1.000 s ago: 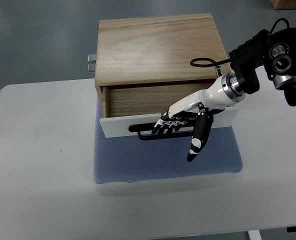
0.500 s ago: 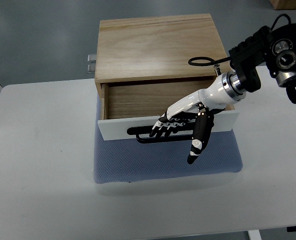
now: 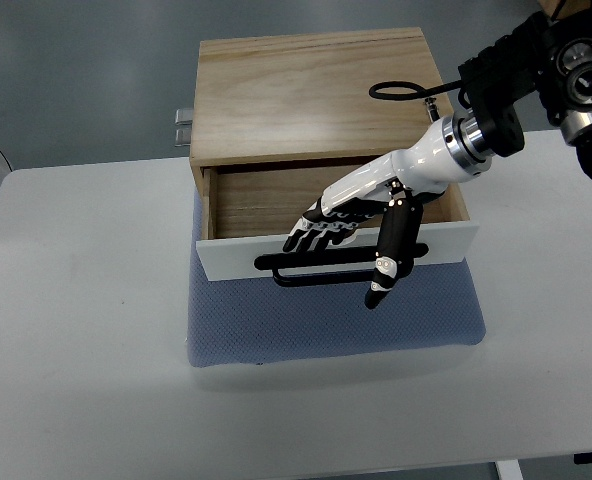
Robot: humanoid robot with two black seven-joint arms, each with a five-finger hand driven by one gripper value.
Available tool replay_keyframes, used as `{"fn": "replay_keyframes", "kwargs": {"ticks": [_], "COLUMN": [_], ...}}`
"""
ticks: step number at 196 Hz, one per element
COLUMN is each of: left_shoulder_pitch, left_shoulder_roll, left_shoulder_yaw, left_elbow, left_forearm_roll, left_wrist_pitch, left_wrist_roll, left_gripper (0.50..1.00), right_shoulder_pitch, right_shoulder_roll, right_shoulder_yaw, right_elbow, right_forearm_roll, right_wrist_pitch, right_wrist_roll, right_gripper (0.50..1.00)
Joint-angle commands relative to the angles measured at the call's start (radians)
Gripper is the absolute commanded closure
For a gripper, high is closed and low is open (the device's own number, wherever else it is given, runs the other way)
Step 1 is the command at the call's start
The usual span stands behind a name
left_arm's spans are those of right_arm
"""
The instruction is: Open wood drawer with right hand
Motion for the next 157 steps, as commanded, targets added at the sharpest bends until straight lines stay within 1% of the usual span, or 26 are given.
{"fn": "replay_keyframes", "kwargs": {"ticks": [1, 9, 35, 48, 71, 81, 82, 103, 116, 129, 145, 157], "left_shoulder_pitch": [0.000, 0.000, 0.000, 0.000, 0.000, 0.000, 0.000, 0.001, 0.000, 0.000, 0.000, 0.000], "left_shoulder_roll": [0.000, 0.000, 0.000, 0.000, 0.000, 0.000, 0.000, 0.000, 0.000, 0.000, 0.000, 0.000], "left_shoulder_yaw": [0.000, 0.000, 0.000, 0.000, 0.000, 0.000, 0.000, 0.000, 0.000, 0.000, 0.000, 0.000], "left_elbow": [0.000, 0.000, 0.000, 0.000, 0.000, 0.000, 0.000, 0.000, 0.000, 0.000, 0.000, 0.000], "left_forearm_roll": [0.000, 0.000, 0.000, 0.000, 0.000, 0.000, 0.000, 0.000, 0.000, 0.000, 0.000, 0.000], "left_wrist_pitch": [0.000, 0.000, 0.000, 0.000, 0.000, 0.000, 0.000, 0.000, 0.000, 0.000, 0.000, 0.000], "left_wrist_roll": [0.000, 0.000, 0.000, 0.000, 0.000, 0.000, 0.000, 0.000, 0.000, 0.000, 0.000, 0.000], "left_gripper": [0.500, 0.500, 0.500, 0.500, 0.500, 0.500, 0.500, 0.500, 0.500, 0.500, 0.500, 0.500], "right_shoulder_pitch": [-0.014, -0.023, -0.089, -0.138, -0.250, -0.250, -0.295, -0.344, -0.369, -0.404, -0.462, -0.491], "right_shoulder_roll": [-0.005, -0.007, -0.036, -0.039, -0.028, -0.028, -0.025, -0.005, 0.010, 0.027, 0.048, 0.061], "right_shoulder_yaw": [0.094, 0.119, 0.234, 0.329, 0.510, 0.510, 0.575, 0.650, 0.694, 0.740, 0.808, 0.841], "right_elbow": [-0.018, -0.030, -0.072, -0.112, -0.222, -0.222, -0.272, -0.363, -0.422, -0.484, -0.547, -0.586], "right_forearm_roll": [0.002, 0.003, 0.003, 0.003, 0.002, 0.002, 0.002, 0.002, 0.002, 0.002, 0.002, 0.002], "right_wrist_pitch": [-0.016, -0.022, -0.080, -0.100, -0.141, -0.141, -0.167, -0.207, -0.232, -0.272, -0.338, -0.379], "right_wrist_roll": [0.001, 0.001, 0.005, 0.005, 0.005, 0.005, 0.005, 0.011, 0.032, 0.064, 0.106, 0.124], "right_gripper": [0.556, 0.556, 0.556, 0.556, 0.556, 0.556, 0.556, 0.556, 0.556, 0.556, 0.556, 0.556]}}
